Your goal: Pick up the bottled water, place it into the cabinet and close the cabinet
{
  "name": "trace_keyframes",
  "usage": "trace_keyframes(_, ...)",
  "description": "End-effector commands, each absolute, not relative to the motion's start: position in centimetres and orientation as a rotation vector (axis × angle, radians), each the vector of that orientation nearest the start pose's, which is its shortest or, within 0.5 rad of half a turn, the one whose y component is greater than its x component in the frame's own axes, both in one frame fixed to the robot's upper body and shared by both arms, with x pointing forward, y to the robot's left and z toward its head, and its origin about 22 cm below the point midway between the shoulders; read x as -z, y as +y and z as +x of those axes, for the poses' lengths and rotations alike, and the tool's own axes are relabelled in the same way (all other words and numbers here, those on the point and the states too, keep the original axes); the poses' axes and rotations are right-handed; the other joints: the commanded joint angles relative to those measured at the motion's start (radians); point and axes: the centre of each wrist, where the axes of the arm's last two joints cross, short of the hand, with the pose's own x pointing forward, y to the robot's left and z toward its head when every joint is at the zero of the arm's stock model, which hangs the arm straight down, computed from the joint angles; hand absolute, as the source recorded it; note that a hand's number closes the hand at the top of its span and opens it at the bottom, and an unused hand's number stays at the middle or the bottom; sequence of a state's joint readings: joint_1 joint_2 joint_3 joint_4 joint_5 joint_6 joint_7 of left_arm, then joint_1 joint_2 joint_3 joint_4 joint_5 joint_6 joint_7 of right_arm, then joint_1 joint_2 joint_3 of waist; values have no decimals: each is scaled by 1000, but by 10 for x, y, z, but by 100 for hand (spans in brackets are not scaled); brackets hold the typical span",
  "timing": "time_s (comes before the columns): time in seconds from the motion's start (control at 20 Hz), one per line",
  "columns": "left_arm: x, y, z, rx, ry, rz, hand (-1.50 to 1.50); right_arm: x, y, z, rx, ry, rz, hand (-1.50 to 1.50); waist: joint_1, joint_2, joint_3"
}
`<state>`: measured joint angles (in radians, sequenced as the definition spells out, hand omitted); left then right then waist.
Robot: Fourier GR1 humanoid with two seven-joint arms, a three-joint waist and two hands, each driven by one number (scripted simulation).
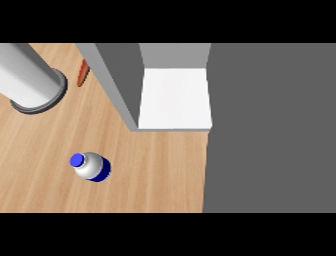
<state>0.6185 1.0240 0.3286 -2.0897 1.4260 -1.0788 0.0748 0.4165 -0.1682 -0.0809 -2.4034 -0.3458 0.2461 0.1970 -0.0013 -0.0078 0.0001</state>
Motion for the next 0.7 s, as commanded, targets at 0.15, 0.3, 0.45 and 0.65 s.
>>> trace_keyframes(0.15,-173,411,138,632,-1513,-1043,-150,-169,-271,82,-126,-1876,299,-150,-20,1,-1)
trace_keyframes(0.3,-169,414,140,596,-1561,-985,-150,-164,-277,83,-114,-1890,281,-150,-22,2,0)
trace_keyframes(0.45,-162,425,153,587,-1520,-954,-150,-170,-277,87,-143,-1888,314,-150,-33,7,-1)
trace_keyframes(0.65,-139,421,157,602,-1479,-894,-150,-161,-285,84,-122,-1894,297,-150,-39,4,-1)
